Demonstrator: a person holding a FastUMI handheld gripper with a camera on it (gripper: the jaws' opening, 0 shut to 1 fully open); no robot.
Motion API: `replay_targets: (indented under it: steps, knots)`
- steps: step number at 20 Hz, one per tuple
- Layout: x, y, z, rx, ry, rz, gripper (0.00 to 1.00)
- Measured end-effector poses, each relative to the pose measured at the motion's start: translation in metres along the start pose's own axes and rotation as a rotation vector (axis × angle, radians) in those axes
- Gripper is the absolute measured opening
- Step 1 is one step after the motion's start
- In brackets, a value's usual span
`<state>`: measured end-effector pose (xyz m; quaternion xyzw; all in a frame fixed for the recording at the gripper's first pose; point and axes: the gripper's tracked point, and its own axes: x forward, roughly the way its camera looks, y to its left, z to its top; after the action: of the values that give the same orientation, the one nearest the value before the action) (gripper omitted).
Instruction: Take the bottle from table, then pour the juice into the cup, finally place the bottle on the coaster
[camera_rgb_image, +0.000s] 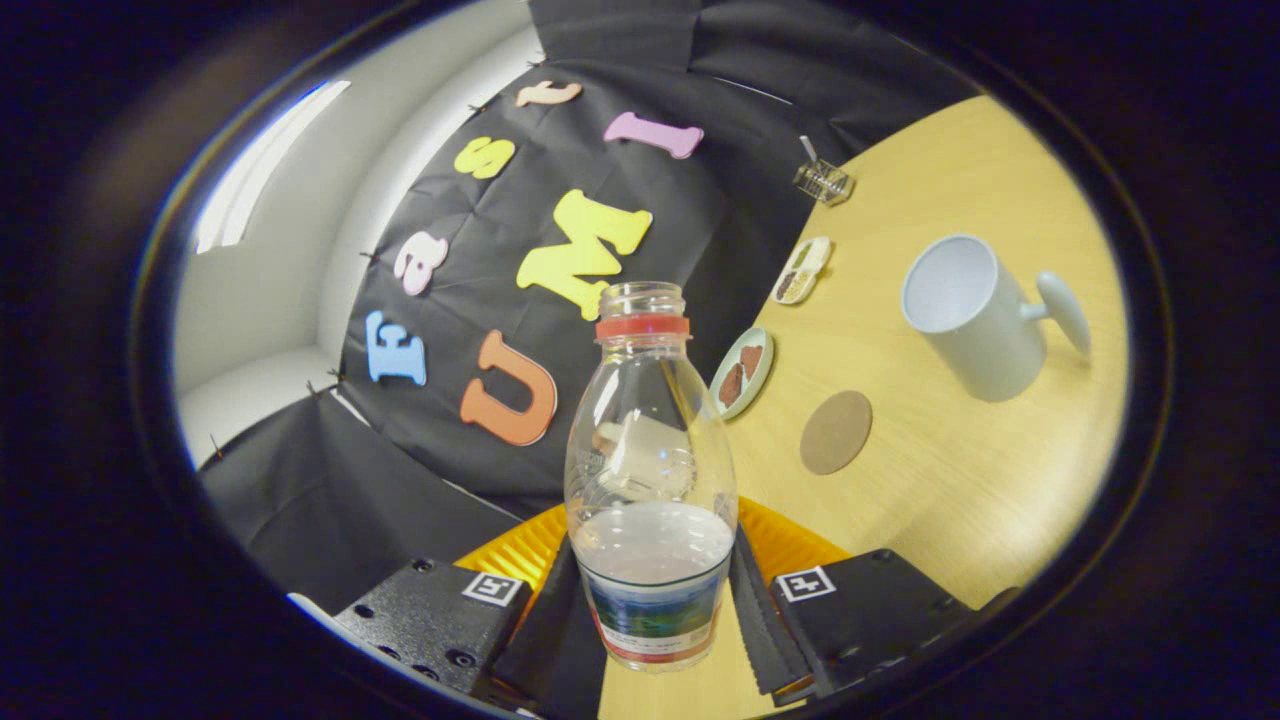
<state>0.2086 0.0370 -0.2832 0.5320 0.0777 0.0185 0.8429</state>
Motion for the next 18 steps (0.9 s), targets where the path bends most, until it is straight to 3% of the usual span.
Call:
replay_targets:
  steps: [9, 18]
  knots:
    - [-0.001, -0.009, 0.031, 0.366, -0.05, -0.014, 0.77]
    - [0.002, -0.008, 0.044, 0.518, -0.053, 0.015, 0.77]
